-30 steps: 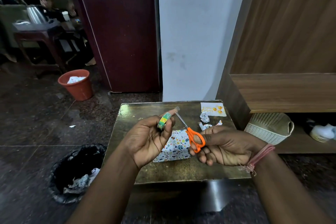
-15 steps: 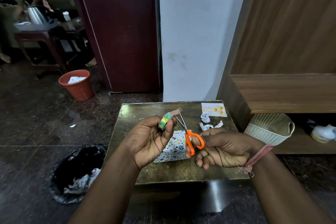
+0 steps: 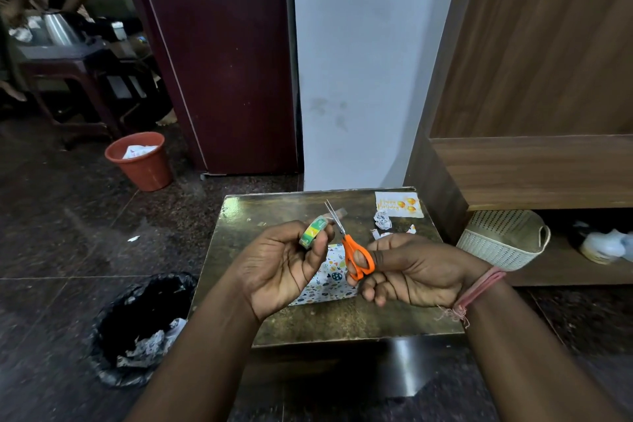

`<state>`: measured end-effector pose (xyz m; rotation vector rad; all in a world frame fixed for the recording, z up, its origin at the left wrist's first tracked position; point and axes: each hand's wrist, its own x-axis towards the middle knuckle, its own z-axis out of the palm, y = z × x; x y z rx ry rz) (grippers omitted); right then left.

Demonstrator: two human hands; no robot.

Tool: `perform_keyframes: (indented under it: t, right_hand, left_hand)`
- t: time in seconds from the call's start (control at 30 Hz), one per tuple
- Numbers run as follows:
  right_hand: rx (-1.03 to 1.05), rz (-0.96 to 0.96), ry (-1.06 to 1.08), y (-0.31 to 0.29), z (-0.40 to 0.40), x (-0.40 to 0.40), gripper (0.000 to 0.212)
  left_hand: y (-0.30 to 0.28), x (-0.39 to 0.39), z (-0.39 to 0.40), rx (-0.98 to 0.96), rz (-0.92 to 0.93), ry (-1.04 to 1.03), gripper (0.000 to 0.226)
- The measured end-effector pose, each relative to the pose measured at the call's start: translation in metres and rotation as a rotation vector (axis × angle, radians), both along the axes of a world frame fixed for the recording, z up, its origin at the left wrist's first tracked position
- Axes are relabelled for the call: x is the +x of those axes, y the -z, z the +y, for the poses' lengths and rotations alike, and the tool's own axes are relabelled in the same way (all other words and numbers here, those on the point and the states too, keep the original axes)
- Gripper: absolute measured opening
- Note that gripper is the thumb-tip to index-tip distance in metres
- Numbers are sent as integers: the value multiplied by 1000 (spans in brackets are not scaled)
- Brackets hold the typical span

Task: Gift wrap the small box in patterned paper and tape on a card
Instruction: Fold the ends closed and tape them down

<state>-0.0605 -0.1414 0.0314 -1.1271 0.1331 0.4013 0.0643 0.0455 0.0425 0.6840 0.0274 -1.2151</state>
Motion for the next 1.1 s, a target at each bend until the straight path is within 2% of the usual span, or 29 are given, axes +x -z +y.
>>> perform_keyframes:
  t: [0.2,0.4,0.53,0.6,0.7,0.77,0.83,0.9,0.93,1.1]
  right_hand:
    - [-82,-1,63,-7,1,-2,13]
    - [-65,-15,85,-7,-8,-5,12]
    - [-142,36,302,-4,-16,-5,13]
    - [-354,125,438,0,-19,-6,15]
    - [-1098,331,388,10,-17,-9,16]
    - [-1419,380,335,19,-11,-7,20]
    - [-1528,409,335,23,0,-4,11]
    - [-1582,436,361,26,5,-1,31]
    - [-1585,422,387,27,5,1,34]
    - [-1575,456,342,39,3,3,26]
  left_hand:
    - [-1,0,0,4,-45,15,45]
    - [0,2,2,-1,-85,29,38]
    - [3,4,-1,23,-166,8,35]
    - [3,2,-2,46,-250,-2,36]
    - [2,-2,-5,78,-381,-18,39]
    - [2,-6,-7,95,-455,-25,42]
    - [2,-9,-9,102,-498,-32,45]
    - [2,-11,-8,99,-528,-33,47]
    - [1,-11,-8,102,-548,-31,47]
    - [1,-11,-8,133,-643,-22,51]
